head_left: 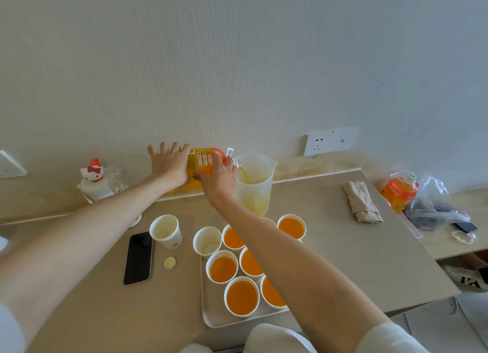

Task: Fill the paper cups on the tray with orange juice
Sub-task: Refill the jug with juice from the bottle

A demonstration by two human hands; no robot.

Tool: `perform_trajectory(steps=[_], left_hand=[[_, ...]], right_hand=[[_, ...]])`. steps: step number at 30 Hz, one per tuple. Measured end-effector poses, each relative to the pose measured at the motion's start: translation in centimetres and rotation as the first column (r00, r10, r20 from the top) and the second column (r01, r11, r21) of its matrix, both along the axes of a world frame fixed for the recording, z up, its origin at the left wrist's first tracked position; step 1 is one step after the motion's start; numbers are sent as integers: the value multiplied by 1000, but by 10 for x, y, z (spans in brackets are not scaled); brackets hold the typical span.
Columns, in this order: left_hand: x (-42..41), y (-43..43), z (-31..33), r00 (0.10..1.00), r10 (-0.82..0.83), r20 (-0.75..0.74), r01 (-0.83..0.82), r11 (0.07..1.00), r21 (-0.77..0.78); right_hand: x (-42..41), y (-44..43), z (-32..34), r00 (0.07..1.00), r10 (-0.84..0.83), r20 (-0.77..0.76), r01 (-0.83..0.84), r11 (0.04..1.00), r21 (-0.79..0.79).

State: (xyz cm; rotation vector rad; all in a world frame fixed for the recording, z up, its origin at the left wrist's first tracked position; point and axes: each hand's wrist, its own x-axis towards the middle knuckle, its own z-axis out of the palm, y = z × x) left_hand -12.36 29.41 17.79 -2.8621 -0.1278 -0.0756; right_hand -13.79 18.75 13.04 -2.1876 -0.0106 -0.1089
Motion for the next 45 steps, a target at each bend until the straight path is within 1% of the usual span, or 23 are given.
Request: perform_trajectory(steps=[29,37,45], left_hand=[[0,-1,0,999,-21,31,20,1000,19],[-2,-3,2,999,-28,36,27,999,29],[-2,-2,1,999,-26,39,25,999,20]], right_hand=[[0,0,-2,1000,-14,12,14,1000,0],[1,0,-4,999,-26,37,25,999,25],[1,-1,-5,999,-25,43,24,1000,15]])
